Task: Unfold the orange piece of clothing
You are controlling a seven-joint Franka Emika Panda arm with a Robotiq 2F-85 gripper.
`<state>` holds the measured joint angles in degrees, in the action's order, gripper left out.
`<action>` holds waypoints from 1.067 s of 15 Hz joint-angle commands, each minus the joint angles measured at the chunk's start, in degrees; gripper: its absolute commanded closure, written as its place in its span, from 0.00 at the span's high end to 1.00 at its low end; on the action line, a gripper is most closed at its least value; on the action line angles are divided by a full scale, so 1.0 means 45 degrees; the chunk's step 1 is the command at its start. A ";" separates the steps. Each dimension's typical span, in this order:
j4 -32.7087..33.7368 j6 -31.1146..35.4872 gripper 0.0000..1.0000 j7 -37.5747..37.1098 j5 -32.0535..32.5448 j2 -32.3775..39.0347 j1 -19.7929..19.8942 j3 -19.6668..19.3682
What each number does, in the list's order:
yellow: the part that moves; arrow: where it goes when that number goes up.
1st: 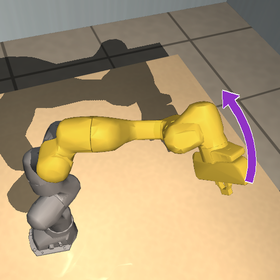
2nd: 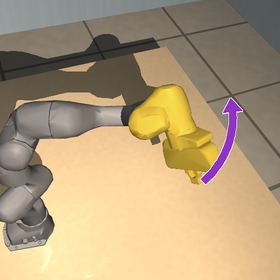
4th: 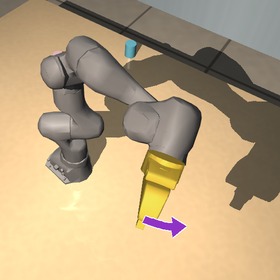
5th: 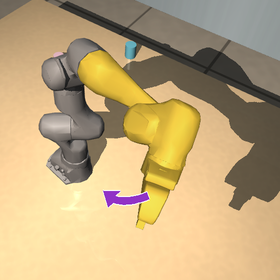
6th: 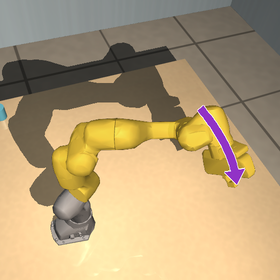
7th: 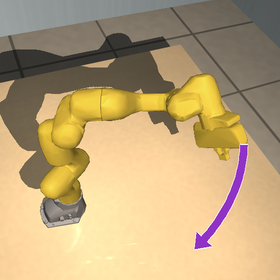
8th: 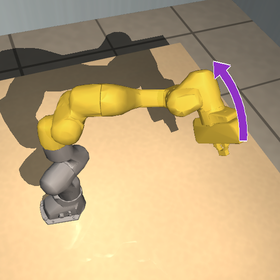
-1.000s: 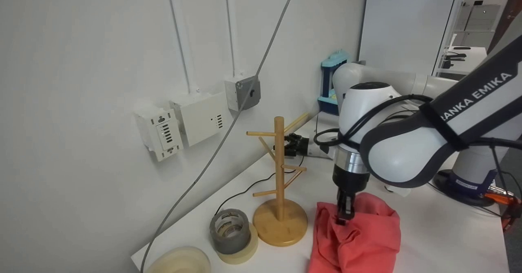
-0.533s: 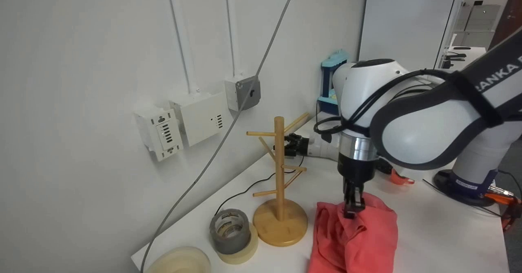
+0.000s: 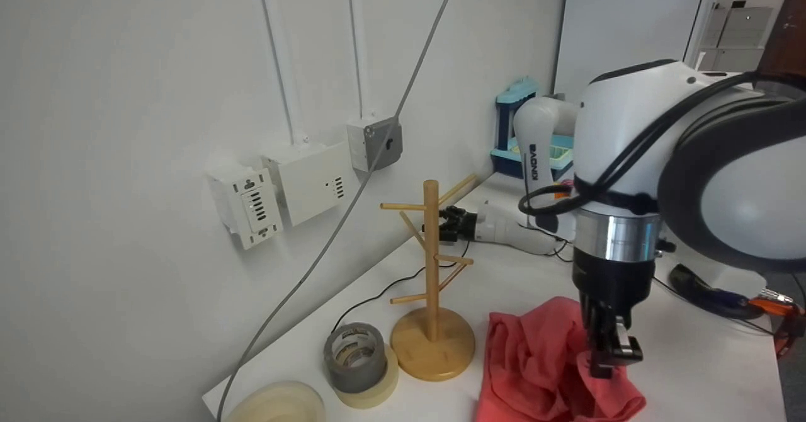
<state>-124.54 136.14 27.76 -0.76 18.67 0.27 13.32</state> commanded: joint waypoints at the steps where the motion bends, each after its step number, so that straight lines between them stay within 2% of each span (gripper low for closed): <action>1: -0.1942 -0.0155 0.01 -0.0282 -0.0385 -0.1526 -0.0290 -0.0066; 4: -0.3070 0.0114 0.01 -0.0746 -0.0224 -0.2071 -0.0616 -0.0163; 7: -0.3950 0.0310 0.01 -0.1934 0.0699 -0.2409 -0.1049 -0.0440; 8: -0.4176 0.0292 0.29 -0.2547 0.1275 -0.2495 -0.1224 -0.0574; 9: -0.4357 0.0257 0.31 -0.3164 0.1879 -0.2560 -0.1379 -0.0680; 12: -0.4690 0.0070 0.53 -0.4447 0.2979 -0.2778 -0.1680 -0.0782; 16: -0.4718 0.0093 0.84 -0.5059 0.2934 -0.3161 -0.1850 -0.0664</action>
<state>-144.42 136.32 7.12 12.00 7.79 -6.83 11.07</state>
